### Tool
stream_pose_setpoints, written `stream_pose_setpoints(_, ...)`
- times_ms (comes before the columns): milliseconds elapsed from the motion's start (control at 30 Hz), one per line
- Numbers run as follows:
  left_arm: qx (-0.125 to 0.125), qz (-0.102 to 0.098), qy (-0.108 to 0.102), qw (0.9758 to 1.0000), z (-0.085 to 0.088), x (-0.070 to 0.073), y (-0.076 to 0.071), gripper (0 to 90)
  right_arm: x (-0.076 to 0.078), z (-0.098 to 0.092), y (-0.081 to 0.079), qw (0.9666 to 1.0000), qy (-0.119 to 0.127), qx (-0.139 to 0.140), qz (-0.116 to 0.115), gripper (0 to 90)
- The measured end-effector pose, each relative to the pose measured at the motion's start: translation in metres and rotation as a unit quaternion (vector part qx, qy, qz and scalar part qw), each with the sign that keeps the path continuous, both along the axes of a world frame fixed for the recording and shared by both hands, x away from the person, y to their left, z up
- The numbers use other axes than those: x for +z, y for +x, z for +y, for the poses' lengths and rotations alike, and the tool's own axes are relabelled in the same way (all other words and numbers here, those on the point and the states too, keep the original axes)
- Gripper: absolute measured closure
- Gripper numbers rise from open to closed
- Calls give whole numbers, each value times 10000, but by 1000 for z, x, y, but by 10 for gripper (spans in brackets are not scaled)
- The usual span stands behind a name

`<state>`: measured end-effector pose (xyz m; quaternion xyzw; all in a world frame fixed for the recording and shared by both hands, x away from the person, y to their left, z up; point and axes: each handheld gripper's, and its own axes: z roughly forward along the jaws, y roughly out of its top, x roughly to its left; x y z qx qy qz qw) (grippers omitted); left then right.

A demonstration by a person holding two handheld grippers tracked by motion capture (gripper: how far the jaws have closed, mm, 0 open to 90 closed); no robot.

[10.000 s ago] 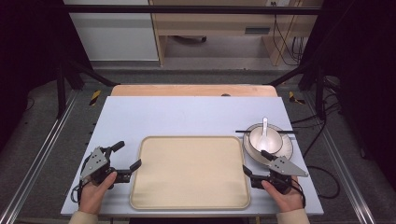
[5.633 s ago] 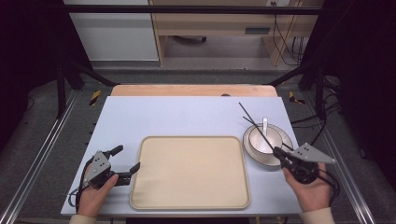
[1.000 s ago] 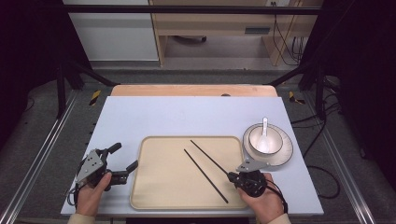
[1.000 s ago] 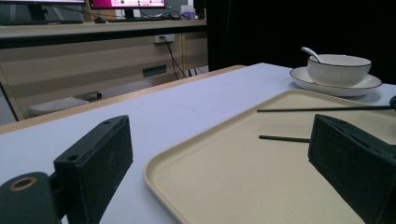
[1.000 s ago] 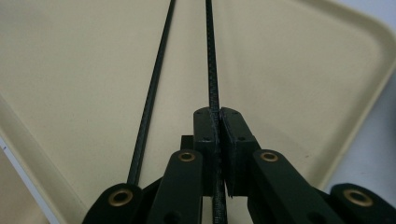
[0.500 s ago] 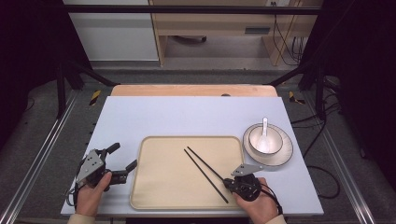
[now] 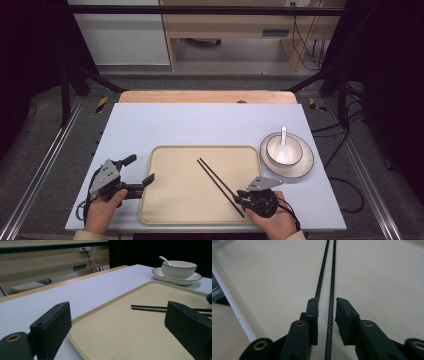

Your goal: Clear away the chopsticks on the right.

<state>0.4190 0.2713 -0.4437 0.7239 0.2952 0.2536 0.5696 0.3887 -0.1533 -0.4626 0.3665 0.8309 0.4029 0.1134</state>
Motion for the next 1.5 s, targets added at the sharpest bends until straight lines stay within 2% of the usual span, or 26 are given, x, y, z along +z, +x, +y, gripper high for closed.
stream_pose_setpoints(33,0,0,0,10000,0,0,0,76,0,0,0,10000,0,0,0,690)
stream_pose_setpoints(67,-52,42,-10,10000,-8,5,-2,85,3,-1,0,9997,48,-14,-252,586)
stream_pose_setpoints(200,-150,179,143,9996,-26,12,-6,103,6,-3,1,9985,37,-157,-519,399)
stream_pose_setpoints(233,-197,256,222,9992,-35,15,-7,136,7,-5,3,9974,18,-219,-687,282)
stream_pose_setpoints(267,-218,302,249,9990,-42,16,-8,159,7,-5,4,9969,6,-261,-742,232)
stream_pose_setpoints(300,-218,302,249,9990,-42,16,-8,179,7,-5,4,9969,6,-261,-742,232)
stream_pose_setpoints(333,-263,333,338,9985,-47,18,-8,206,9,-7,4,9954,2,-359,-893,156)
stream_pose_setpoints(367,-314,389,465,9977,-59,20,-8,249,11,-9,5,9945,24,-389,-968,115)
stream_pose_setpoints(400,-314,389,465,9977,-59,20,-8,296,11,-9,5,9945,24,-389,-968,115)
stream_pose_setpoints(433,-396,486,544,9965,-71,21,-5,337,14,-14,5,9928,104,-408,-1121,79)
stream_pose_setpoints(633,-512,671,893,9924,-98,19,5,652,19,-32,3,9897,143,-497,-1334,72)
stream_pose_setpoints(767,-614,907,1153,9873,-121,6,17,813,19,-50,-3,9867,5,-722,-1456,112)
stream_pose_setpoints(867,-668,1101,1349,9825,-133,-4,23,880,20,-59,-4,9813,58,-857,-1720,111)
stream_pose_setpoints(900,-668,1101,1349,9825,-133,-4,23,890,21,-62,-4,9795,103,-927,-1787,113)
stream_pose_setpoints(933,-693,1204,1468,9794,-141,-9,24,894,20,-64,-4,9787,135,-953,-1812,113)
stream_pose_setpoints(967,-693,1204,1468,9794,-141,-9,24,896,19,-65,-3,9788,133,-959,-1802,113)
stream_pose_setpoints(1000,-716,1343,1471,9773,-146,-14,26,897,18,-66,-2,9792,108,-977,-1776,113)
stream_pose_setpoints(1033,-716,1343,1471,9773,-146,-14,26,897,18,-66,-2,9792,108,-977,-1776,113)
stream_pose_setpoints(1067,-712,1441,1529,9751,-151,-17,28,898,17,-66,-1,9794,85,-994,-1755,115)
stream_pose_setpoints(1100,-712,1441,1529,9751,-151,-17,28,897,16,-65,-1,9796,77,-973,-1755,116)
stream_pose_setpoints(1133,-727,1527,1642,9718,-156,-20,30,898,16,-64,-1,9799,64,-953,-1753,116)
stream_pose_setpoints(1200,-716,1583,1747,9692,-160,-22,30,898,16,-63,-1,9796,12,-919,-1788,116)
stream_pose_setpoints(1233,-716,1583,1747,9692,-160,-22,30,898,16,-63,-2,9797,7,-919,-1784,116)
stream_pose_setpoints(1267,-718,1640,1803,9672,-161,-23,31,898,16,-63,-2,9796,5,-914,-1789,116)
stream_pose_setpoints(1400,-698,1693,1906,9644,-164,-27,34,898,16,-63,-2,9801,3,-909,-1765,116)
stream_pose_setpoints(1500,-643,1711,1919,9642,-169,-29,40,898,15,-64,-2,9809,-21,-888,-1732,116)
